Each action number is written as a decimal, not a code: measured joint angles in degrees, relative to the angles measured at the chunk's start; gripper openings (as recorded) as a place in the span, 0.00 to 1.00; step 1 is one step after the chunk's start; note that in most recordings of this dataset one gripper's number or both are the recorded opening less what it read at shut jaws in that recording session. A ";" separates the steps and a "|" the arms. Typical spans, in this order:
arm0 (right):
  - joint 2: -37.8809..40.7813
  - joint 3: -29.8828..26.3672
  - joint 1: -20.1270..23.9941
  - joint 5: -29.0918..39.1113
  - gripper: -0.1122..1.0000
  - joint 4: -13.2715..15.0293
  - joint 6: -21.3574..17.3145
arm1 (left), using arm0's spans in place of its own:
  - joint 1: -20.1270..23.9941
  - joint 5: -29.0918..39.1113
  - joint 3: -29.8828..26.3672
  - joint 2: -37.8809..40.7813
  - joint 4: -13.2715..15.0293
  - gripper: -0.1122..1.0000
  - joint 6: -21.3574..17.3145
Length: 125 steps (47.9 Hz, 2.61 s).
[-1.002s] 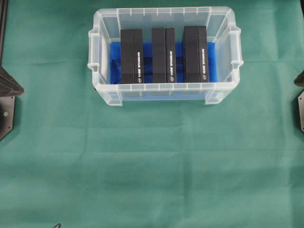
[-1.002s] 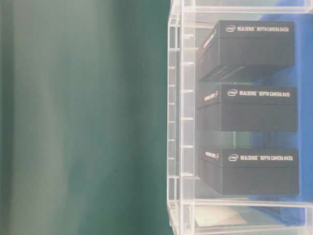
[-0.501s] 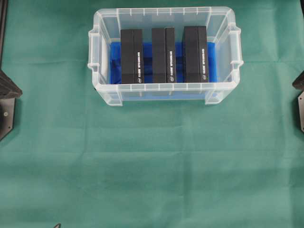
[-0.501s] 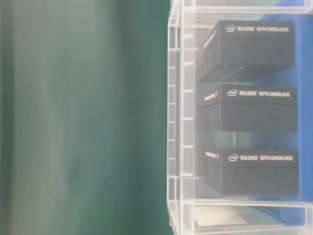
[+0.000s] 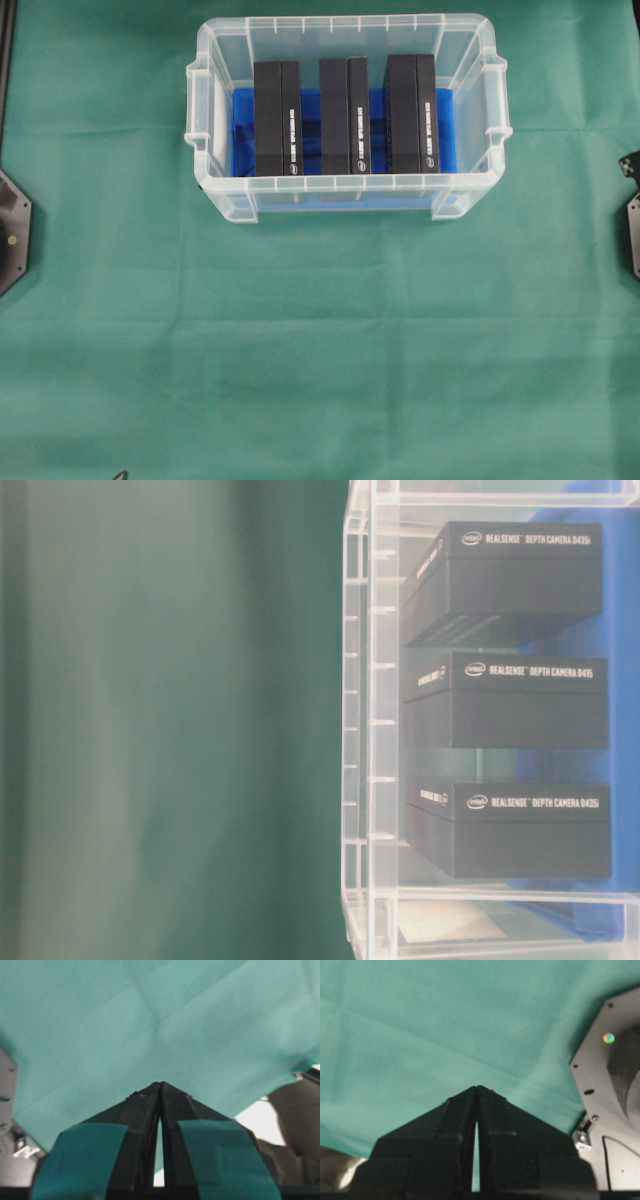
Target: Take out the box from the case.
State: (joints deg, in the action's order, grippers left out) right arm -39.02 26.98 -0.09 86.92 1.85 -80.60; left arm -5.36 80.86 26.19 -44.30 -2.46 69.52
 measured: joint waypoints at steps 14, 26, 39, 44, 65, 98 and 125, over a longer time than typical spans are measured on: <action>1.85 -1.14 0.09 0.09 0.10 0.44 -0.70 | 0.00 0.70 -1.05 2.29 -0.09 0.11 0.35; 3.08 -1.49 -1.85 0.35 0.10 3.16 0.00 | 4.31 0.88 -1.05 2.81 -0.53 0.11 -1.05; 4.39 -1.49 -11.60 0.35 0.10 3.78 7.91 | 15.82 3.08 -1.76 4.39 -0.62 0.11 -5.89; 5.27 -1.49 -15.82 0.35 0.10 4.13 10.81 | 19.69 3.16 -2.29 5.71 -0.62 0.11 -8.96; 7.12 -1.49 -21.71 0.00 0.10 5.80 13.80 | 26.46 3.96 -3.78 8.35 -0.62 0.11 -12.57; 7.12 0.88 -21.80 -2.11 0.80 6.33 12.04 | 26.54 3.96 -3.69 8.26 -0.53 0.94 -11.78; 7.21 0.97 -21.80 -2.02 0.95 8.26 10.90 | 26.54 3.87 -2.99 8.00 -0.44 0.94 -10.11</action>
State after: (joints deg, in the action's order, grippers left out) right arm -31.82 27.95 -21.88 84.90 10.11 -69.70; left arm 21.18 84.73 23.20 -36.30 -2.90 59.41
